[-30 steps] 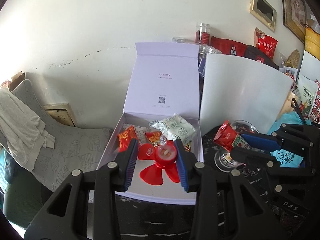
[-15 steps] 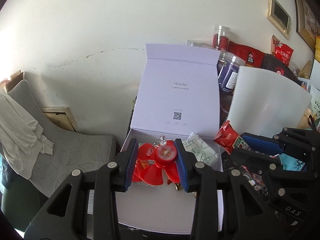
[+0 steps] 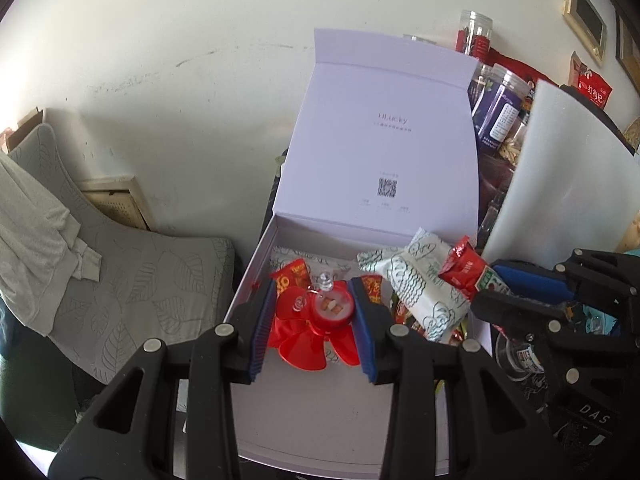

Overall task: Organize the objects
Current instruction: 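Carry the fan toy with the left gripper while the right carries the ketchup packet into the box, then open the left gripper to drop the fan toy while the right releases the ketchup packet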

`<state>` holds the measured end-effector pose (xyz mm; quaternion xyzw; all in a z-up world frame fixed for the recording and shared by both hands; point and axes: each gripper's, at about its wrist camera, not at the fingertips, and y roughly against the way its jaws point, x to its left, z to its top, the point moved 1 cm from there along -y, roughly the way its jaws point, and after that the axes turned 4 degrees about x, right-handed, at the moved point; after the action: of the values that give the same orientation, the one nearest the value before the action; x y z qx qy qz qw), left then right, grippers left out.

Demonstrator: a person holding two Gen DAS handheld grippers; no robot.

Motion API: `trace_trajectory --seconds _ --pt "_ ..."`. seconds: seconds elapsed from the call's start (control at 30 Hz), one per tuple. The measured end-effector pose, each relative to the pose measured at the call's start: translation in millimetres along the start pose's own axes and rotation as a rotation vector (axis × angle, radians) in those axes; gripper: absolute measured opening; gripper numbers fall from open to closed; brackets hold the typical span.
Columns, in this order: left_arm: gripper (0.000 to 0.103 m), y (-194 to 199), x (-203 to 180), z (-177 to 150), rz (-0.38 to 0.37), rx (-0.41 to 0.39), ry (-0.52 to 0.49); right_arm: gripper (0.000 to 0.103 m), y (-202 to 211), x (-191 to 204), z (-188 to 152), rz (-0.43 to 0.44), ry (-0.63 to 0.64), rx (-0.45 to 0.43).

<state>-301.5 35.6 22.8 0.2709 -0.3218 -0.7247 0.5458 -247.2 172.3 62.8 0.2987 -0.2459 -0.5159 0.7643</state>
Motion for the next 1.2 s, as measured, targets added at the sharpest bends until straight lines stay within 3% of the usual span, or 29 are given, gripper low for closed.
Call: trace_trajectory --seconds 0.63,1.2 --pt "0.035 -33 4 -28 0.011 0.114 0.015 0.02 -32 8 -16 0.032 0.017 0.101" --pt "0.035 -58 2 -42 0.032 0.225 0.003 0.02 -44 22 -30 0.13 0.008 0.185"
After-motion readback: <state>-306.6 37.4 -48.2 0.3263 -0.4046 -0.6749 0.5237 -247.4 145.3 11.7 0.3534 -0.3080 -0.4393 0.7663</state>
